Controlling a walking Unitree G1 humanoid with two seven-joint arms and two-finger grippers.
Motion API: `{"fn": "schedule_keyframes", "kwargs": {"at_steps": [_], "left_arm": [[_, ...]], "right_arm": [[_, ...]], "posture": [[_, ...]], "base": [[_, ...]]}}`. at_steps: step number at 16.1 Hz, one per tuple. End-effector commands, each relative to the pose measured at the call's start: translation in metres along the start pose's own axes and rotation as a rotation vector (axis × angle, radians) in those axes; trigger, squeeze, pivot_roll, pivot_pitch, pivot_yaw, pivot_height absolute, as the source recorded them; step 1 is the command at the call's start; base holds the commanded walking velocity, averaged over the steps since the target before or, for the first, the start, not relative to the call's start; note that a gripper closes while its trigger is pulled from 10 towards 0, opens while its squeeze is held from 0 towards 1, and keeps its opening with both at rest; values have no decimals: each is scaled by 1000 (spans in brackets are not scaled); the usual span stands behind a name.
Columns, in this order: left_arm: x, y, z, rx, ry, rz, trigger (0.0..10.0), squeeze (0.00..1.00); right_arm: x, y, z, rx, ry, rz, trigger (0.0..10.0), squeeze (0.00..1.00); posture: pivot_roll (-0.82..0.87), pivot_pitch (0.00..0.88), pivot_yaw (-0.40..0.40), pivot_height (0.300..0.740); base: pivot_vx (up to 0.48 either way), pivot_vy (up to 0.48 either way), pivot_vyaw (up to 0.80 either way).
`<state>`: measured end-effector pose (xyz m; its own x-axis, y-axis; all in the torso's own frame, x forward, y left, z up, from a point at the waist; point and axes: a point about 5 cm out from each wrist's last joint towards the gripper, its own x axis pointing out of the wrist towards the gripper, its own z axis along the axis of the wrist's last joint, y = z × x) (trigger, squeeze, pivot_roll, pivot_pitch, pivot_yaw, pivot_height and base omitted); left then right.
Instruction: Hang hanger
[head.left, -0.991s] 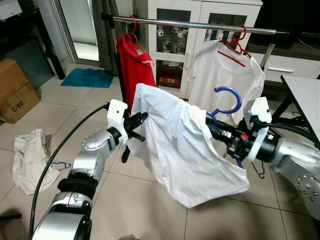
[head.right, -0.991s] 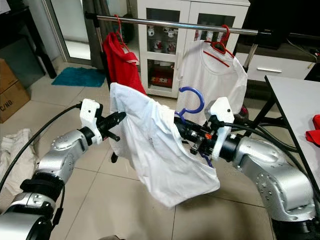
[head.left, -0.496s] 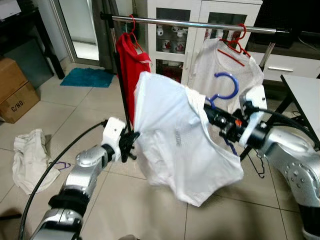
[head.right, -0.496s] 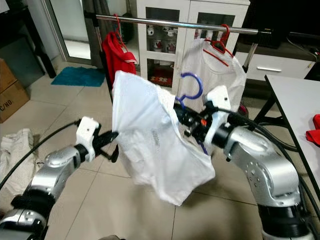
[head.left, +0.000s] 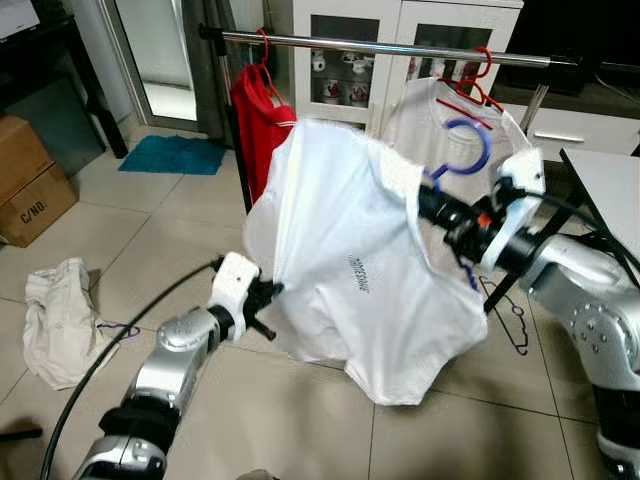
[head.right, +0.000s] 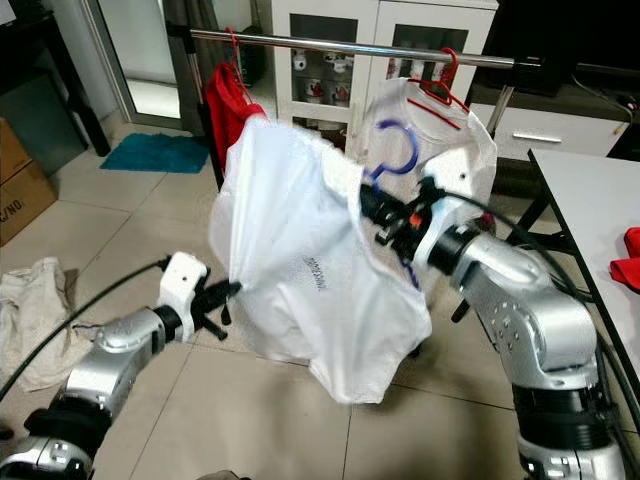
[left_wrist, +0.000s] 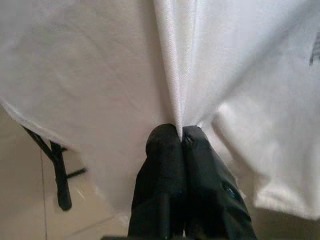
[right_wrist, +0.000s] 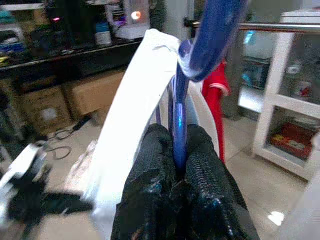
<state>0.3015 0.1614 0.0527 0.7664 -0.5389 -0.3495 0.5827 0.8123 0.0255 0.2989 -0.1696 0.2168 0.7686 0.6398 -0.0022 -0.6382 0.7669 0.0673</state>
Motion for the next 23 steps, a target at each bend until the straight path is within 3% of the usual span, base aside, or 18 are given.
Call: {"fn": "schedule_keyframes", "kwargs": {"at_steps": [1,9,12,13,15,16,17,21,23], "left_arm": [[-2,-2,-8,6,42,3,0,0],[-2,-14,-10,-11,26,4,0,0],[-1,-10,-5,-6,9,51,0,0],[-1,-9,-3,3,14,59,10000,0],[0,-10,0,-4,3,41,10000,0],[1,-11,8,-27,-46,26,10000,620],[2,-12,12,-44,-66,6,10000,1000],[-4,-17,14,30,-42,-97,10000,1000],[-6,-15,12,42,-33,-92,10000,1000]], "right_arm": [[-3,-7,20,-39,-100,-57,10000,0],[6,-35,30,1,-114,-270,10000,0],[8,-32,30,-3,-104,-234,10000,0],[8,-31,29,-3,-105,-234,10000,0],[7,-32,29,-3,-106,-240,10000,0],[6,-31,29,-8,-104,-238,10000,0],[6,-30,28,-14,-101,-232,10000,0],[2,-29,23,-43,-72,-220,10000,0],[1,-29,22,-59,-57,-211,10000,0]], "posture": [[-34,0,13,740],[-30,0,-17,740],[-27,0,-11,740],[-27,0,-9,740],[-27,0,-9,740],[-29,0,3,740],[-29,0,6,740],[-22,0,12,740],[-22,0,14,740]], "base": [[0,0,0],[0,0,0],[0,0,0],[0,0,0],[0,0,0],[0,0,0],[0,0,0],[0,0,0],[0,0,0]]}}
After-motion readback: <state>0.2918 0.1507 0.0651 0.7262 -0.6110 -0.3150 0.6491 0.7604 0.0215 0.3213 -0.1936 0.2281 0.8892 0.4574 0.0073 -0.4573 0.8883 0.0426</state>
